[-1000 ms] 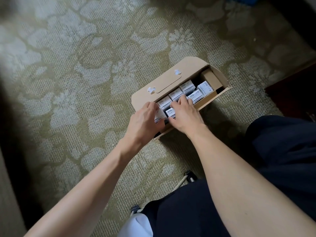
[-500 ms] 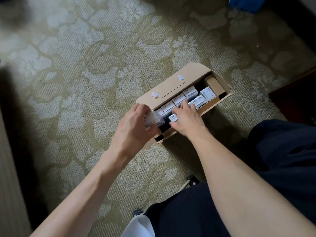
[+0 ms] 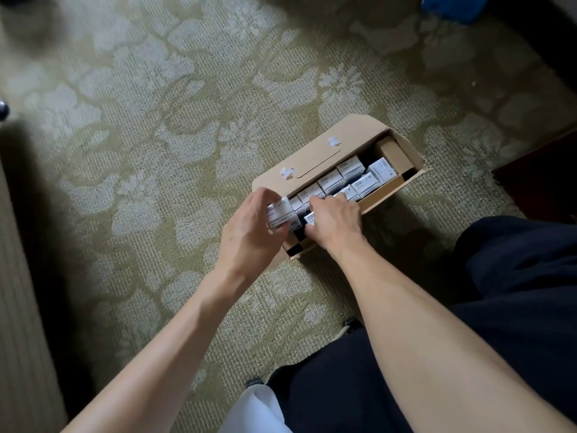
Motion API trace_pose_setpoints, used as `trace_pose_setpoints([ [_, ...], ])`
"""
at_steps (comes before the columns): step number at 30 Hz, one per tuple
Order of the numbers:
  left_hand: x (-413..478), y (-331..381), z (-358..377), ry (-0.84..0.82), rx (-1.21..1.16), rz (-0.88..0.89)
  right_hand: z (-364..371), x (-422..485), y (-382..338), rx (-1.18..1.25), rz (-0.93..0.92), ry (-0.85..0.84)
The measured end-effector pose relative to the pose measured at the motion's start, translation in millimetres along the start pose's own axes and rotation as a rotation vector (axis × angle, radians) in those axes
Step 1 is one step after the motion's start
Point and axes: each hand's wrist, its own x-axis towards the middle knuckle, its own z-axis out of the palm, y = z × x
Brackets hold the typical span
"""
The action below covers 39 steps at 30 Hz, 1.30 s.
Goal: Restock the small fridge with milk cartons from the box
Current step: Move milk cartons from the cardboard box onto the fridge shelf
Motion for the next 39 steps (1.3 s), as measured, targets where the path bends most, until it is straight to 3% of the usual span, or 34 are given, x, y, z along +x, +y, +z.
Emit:
trace_pose_setpoints([
  [9, 11.3, 3.3, -5.6, -0.069, 0.102, -0.044, -33.5, -21.5, 9.6, 0.174, -0.007, 0.027],
  [15, 12.5, 11.0, -21.8, -0.075, 0.119, 0.026, -66.2, -43.8, 9.6, 0.242, 0.037, 0.075],
  [20, 11.6, 34.8, -32.3, -0.033, 0.073, 0.131, -100.8, -77.6, 25.1, 0.281, 0.058, 0.228],
  [30, 21.3, 167.2, -34.8, -0.045, 0.026, 0.493, -175.0, -182.0, 106.4, 0.439, 0.235, 0.519],
  [39, 3.1, 313.9, -24.8, -0.071, -0.032, 0.738, -230.5, -287.1, 195.1, 0.427, 0.416, 0.772],
])
